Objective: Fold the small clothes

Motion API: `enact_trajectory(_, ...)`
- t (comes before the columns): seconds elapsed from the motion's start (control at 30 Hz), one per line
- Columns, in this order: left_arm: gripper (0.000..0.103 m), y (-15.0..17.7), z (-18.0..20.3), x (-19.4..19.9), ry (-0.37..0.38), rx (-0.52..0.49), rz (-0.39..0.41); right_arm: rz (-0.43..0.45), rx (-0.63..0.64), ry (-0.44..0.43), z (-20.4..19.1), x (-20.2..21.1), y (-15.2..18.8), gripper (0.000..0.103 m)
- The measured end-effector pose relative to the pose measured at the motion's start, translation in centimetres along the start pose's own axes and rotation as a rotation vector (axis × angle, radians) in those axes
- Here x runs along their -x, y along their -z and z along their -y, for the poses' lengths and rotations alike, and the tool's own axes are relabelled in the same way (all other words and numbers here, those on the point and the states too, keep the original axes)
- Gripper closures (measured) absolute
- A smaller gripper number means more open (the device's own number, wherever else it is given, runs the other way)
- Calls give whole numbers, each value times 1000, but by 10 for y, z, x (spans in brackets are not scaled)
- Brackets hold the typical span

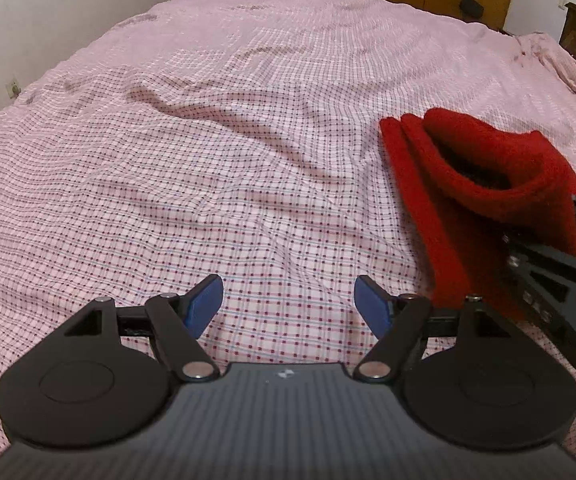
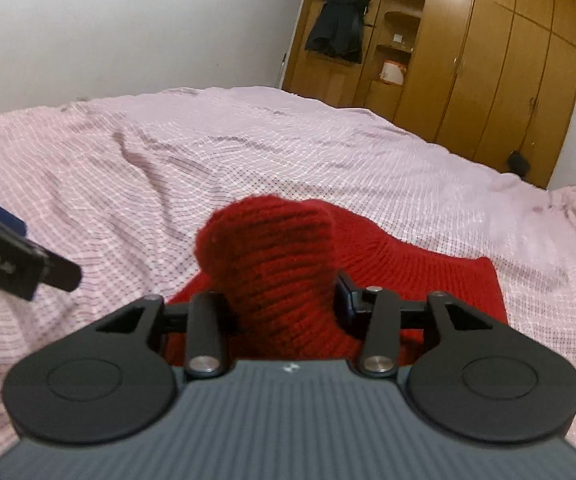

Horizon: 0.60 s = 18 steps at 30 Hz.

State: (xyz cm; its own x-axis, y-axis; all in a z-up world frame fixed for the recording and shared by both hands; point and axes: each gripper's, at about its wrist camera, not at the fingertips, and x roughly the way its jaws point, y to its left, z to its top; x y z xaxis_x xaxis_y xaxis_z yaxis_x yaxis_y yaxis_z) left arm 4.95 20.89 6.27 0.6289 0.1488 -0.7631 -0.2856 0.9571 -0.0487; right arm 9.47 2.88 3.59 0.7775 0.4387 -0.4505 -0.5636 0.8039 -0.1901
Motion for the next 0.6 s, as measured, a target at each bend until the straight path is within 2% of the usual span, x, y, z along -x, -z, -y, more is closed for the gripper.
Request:
enact_trajectory(0.23,24,-1,4,10,0,-9,18,-2,-94,-77,9,25,-4,53)
enact_trajectory(0.43,24,-2,10,23,8,-21,42,14,-240,-156,34,55,-7,52)
enact_trajectory(0.6,24,-11,18,35,54,-14,68,33,-342,-135,72,68,-8,52)
